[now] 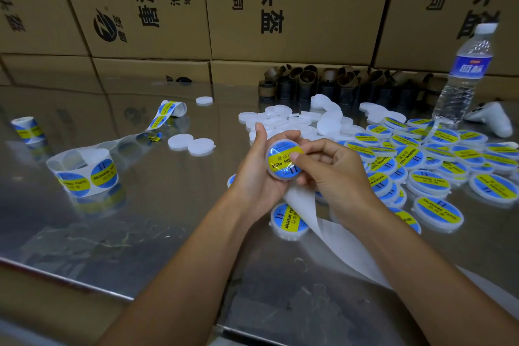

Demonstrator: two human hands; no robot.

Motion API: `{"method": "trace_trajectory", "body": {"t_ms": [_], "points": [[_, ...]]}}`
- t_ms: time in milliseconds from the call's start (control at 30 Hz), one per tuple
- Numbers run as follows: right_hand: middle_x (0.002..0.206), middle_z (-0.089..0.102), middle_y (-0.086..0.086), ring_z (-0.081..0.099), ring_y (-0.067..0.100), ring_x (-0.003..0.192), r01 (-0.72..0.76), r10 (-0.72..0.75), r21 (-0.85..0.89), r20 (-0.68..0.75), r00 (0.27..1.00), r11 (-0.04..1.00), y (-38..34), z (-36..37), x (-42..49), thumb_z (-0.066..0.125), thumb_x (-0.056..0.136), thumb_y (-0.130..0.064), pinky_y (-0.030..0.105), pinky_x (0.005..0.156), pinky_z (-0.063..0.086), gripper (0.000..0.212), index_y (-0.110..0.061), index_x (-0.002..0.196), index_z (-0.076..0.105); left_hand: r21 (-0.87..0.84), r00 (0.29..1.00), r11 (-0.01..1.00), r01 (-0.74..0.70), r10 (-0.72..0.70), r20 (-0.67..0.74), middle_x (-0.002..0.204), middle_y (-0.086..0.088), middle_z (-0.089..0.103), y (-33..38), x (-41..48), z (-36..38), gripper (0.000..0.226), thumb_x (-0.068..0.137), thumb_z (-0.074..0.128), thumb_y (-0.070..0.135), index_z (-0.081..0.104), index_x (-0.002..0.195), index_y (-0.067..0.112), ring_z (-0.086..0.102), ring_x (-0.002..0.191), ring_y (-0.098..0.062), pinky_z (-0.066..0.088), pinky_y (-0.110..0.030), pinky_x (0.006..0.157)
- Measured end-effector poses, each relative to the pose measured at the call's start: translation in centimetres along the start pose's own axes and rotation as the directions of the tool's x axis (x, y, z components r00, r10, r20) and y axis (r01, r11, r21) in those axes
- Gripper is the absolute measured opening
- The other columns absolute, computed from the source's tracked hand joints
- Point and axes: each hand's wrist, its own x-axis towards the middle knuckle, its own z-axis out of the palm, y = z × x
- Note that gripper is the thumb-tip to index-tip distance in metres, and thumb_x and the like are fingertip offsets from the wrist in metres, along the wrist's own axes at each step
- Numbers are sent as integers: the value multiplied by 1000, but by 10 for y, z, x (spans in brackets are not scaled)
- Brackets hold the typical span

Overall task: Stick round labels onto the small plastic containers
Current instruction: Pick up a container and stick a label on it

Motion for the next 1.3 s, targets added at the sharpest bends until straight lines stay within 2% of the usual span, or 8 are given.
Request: {"method": "trace_trajectory", "body": {"t_ms": [67, 200, 533, 733, 867, 933, 1067, 1300], "points": [[54, 60, 5, 53, 7, 40, -1, 1, 8, 11, 1000, 1000, 0, 0, 0, 67, 82, -1, 14, 45, 43, 10, -7, 76, 61, 33, 1000, 999, -16, 16, 23, 79, -7, 65, 0, -1, 0, 46, 87, 41, 51, 59, 92, 9, 62, 66, -21, 49, -23, 49], [52, 60, 3, 54, 7, 41, -3, 3, 28, 22, 1000, 1000, -1, 0, -1, 67, 83, -4, 15, 46, 44, 9, -6, 77, 60, 70, 994, 993, -97, 94, 48, 83, -6, 67, -2, -3, -2, 26, 77, 59, 21, 59, 100, 7, 63, 60, -16, 49, -22, 51], [53, 62, 2, 55, 7, 42, -12, 12, 23, 10, 1000, 1000, 2, -2, 1, 67, 83, -5, 15, 47, 46, 10, -7, 76, 60, 53, 995, 994, -95, 93, 33, 84, -7, 66, -3, -3, -2, 17, 95, 45, 5, 59, 103, 6, 63, 59, -15, 49, -21, 52], [53, 60, 3, 57, 8, 44, 44, -47, -76, -40, 998, 996, 5, -2, 1, 69, 82, -6, 17, 51, 47, 9, -6, 77, 61, 64, 995, 994, -94, 92, 29, 85, -6, 68, -4, -3, -2, 18, 95, 45, 4, 61, 102, 7, 67, 72, -18, 53, -23, 59], [63, 62, 2, 64, 20, 60, 208, -267, -403, -95, 959, 891, 9, 2, -1, 69, 81, -14, 28, 62, 51, 9, -17, 76, 62, 94, 994, 990, -103, 101, 29, 99, -10, 68, -5, -2, -3, 21, 96, 44, 4, 63, 104, 10, 69, 89, -22, 57, -28, 79], [65, 60, 0, 62, 21, 60, 267, -343, -494, -68, 937, 828, 10, 4, -2, 66, 82, -16, 32, 62, 50, 10, -20, 77, 58, 86, 994, 990, -108, 105, 44, 98, -10, 71, -4, -3, -2, 23, 97, 42, 4, 62, 107, 9, 70, 89, -21, 57, -28, 78], [75, 55, -3, 49, 15, 62, 365, -451, -621, 20, 892, 694, 15, 6, -3, 59, 88, -17, 28, 60, 38, 11, -20, 87, 49, 62, 990, 990, -129, 125, 62, 88, -8, 73, -4, -4, 1, 23, 98, 39, 5, 59, 111, 8, 71, 76, -16, 55, -23, 67], [97, 52, 2, 50, 23, 86, 404, -491, -701, 89, 867, 587, 11, 11, -7, 47, 95, -21, 41, 72, 38, 12, -23, 92, 36, 52, 989, 989, -139, 137, 53, 95, -1, 74, -2, -4, 3, 24, 98, 40, 6, 58, 112, 9, 70, 83, -14, 56, -25, 79]]}}
